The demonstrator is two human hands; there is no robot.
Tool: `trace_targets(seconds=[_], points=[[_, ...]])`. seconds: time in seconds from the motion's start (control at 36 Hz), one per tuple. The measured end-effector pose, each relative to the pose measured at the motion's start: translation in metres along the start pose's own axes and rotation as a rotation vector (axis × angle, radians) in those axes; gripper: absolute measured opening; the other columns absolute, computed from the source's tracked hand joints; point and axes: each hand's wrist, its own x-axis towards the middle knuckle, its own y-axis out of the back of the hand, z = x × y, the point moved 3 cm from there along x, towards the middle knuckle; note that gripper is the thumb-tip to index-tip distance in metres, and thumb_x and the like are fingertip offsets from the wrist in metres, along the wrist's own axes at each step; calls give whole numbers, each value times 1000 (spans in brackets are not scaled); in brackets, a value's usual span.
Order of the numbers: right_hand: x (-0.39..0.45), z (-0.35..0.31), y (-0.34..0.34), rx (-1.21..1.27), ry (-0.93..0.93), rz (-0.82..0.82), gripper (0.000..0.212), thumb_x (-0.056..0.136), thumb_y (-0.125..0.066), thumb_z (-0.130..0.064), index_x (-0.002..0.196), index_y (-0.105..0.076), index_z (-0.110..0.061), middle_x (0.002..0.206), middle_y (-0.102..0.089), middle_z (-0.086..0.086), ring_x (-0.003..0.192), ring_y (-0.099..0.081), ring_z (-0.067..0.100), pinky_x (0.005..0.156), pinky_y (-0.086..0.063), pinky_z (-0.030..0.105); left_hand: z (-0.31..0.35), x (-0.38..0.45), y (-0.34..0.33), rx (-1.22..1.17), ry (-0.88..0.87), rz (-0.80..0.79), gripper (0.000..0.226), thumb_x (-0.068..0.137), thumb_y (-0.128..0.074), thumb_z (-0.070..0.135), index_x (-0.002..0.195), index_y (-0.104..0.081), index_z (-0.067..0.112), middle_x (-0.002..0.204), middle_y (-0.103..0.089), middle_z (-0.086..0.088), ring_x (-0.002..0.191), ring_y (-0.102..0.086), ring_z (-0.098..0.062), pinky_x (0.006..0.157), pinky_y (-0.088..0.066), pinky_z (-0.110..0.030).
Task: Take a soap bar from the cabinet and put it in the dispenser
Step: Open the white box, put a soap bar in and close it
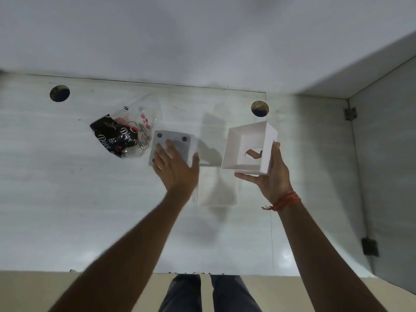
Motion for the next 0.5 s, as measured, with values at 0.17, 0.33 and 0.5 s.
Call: trace_targets(seconds=[0.17, 0.33, 0.5], points=[[-1, -1, 14, -10, 28, 36, 59, 99, -42, -51, 139, -48, -8, 101, -65, 7, 114, -63, 28, 79, -51, 71, 12, -72, -29, -40, 196, -354, 85, 79, -65, 59, 138, -35, 5, 133, -47, -13, 124, -45, -33, 93, -46, -47], [2, -1, 45, -14, 46, 92, 59, 97, -46, -54, 133, -52, -8, 109, -66, 11, 116, -63, 29, 75, -54, 68, 24, -64, -43, 40, 225, -369, 80, 69, -78, 44, 128, -43, 4, 126, -57, -11, 119, -52, -32, 90, -45, -42], [5, 13, 74, 12, -38, 96, 54, 89, -55, -59, 121, -51, -15, 131, -57, 26, 119, -59, 39, 73, -54, 67, 12, -44, -37, -244, 290, -548, 46, 65, -84, 32, 101, -69, 8, 106, -73, -10, 102, -67, -30, 77, -53, -30]])
